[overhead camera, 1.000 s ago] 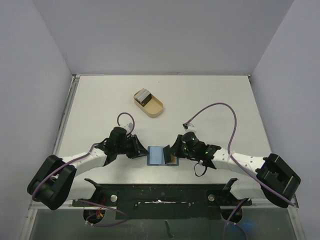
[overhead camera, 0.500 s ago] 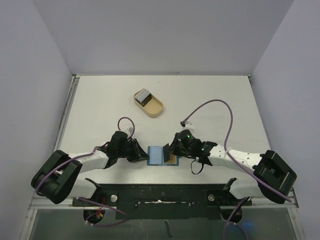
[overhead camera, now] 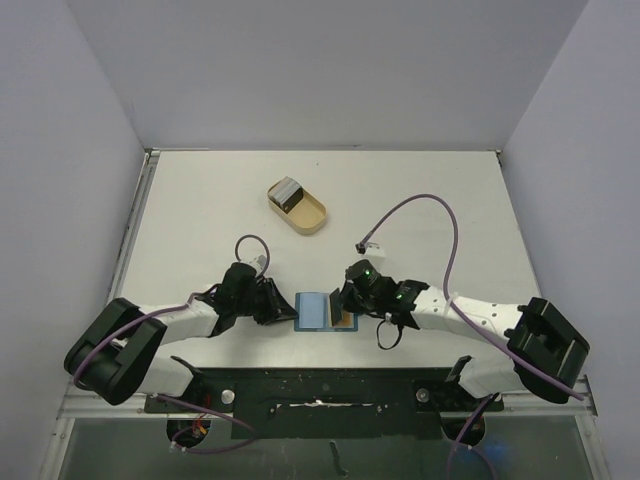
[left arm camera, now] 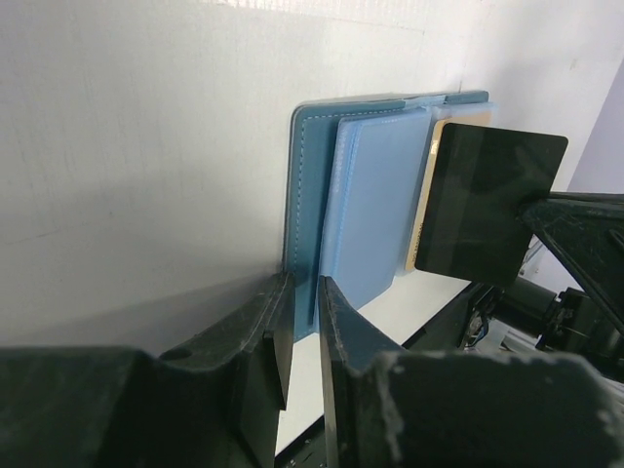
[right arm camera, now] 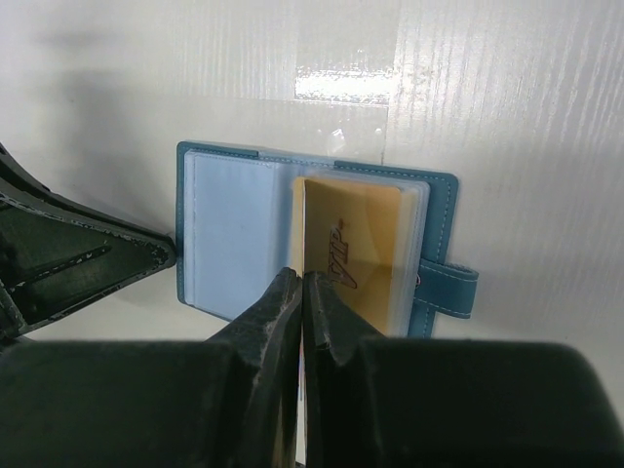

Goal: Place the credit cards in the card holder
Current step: Insert the credit card into the card holder.

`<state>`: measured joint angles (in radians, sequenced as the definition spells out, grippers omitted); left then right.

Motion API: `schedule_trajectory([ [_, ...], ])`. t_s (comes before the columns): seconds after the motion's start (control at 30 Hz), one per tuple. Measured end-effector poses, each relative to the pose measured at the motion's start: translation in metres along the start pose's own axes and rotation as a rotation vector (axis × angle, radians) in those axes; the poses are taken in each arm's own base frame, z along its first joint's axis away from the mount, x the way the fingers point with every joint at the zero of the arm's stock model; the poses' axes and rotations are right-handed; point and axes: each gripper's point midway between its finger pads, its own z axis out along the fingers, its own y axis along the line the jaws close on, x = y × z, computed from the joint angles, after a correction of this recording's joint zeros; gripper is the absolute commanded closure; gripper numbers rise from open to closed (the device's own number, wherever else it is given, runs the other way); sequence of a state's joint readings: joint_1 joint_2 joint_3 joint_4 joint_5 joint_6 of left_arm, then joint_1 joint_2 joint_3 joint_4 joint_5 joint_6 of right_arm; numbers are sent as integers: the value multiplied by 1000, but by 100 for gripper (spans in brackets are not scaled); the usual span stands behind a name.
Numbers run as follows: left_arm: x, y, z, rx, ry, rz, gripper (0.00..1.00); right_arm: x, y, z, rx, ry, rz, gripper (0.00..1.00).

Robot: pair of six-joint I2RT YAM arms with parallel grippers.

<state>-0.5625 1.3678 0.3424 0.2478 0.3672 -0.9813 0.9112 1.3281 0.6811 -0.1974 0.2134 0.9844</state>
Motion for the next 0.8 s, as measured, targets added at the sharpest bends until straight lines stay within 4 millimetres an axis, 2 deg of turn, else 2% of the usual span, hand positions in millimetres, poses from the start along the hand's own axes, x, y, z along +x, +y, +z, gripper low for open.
schedule_trajectory([
  [0.37,0,-7,-2,20,-5,11,85,-5,14,1,-61,-35,-3,100],
  [0.63,5,-7,3,26,10,21,88,5,4,7,-70,-37,3,100],
  [0.8,6,-7,5,28,15,25,91,4,2,10,-91,-44,25,100],
])
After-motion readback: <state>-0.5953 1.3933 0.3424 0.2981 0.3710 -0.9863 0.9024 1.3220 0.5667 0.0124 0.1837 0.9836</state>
